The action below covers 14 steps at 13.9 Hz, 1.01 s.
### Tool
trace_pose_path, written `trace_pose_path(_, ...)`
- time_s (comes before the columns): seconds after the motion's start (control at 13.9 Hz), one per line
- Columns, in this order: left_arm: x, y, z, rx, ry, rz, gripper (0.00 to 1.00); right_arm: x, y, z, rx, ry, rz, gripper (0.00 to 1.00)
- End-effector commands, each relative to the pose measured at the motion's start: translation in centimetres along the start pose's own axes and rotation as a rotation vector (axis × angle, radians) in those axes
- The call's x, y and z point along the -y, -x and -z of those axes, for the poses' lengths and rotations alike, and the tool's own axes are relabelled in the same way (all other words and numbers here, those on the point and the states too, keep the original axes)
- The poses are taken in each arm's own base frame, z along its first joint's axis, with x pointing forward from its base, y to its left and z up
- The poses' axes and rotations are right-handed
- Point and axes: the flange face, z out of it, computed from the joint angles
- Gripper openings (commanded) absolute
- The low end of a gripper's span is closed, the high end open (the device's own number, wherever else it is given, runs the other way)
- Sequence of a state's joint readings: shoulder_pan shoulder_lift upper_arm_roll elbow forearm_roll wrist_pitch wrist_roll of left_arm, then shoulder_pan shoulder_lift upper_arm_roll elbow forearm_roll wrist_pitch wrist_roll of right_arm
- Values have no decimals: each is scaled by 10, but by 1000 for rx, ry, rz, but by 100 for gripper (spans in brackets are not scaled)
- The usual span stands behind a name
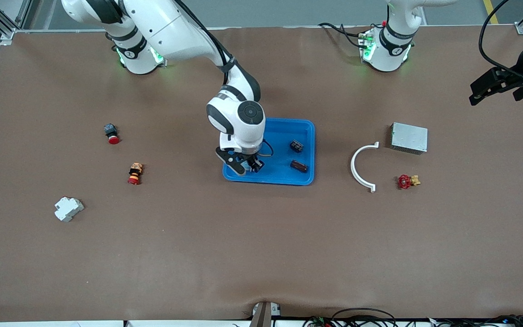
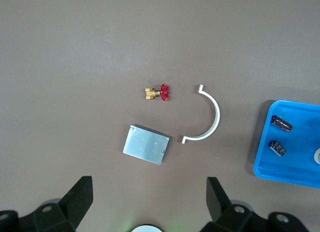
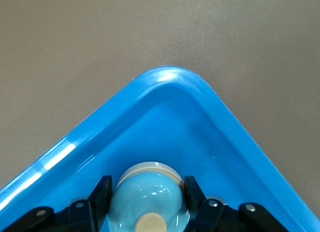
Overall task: Place electrolytic capacitor and blue bell in tray
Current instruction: 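Lower the bell into the tray and open the right gripper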
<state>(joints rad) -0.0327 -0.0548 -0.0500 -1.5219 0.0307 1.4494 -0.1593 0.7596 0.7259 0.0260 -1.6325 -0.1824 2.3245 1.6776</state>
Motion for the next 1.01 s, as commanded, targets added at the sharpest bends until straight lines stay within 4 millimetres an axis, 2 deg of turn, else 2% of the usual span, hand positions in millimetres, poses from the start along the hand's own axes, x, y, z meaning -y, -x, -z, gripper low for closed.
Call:
trace_pose_path(0.0, 0, 2, 1, 4, 0, 12, 100, 8, 3, 2, -30, -3, -18, 0)
trace_pose_path(0.94, 1, 1, 2, 2, 1, 14, 100, 8, -1, 1, -27, -4, -46, 0)
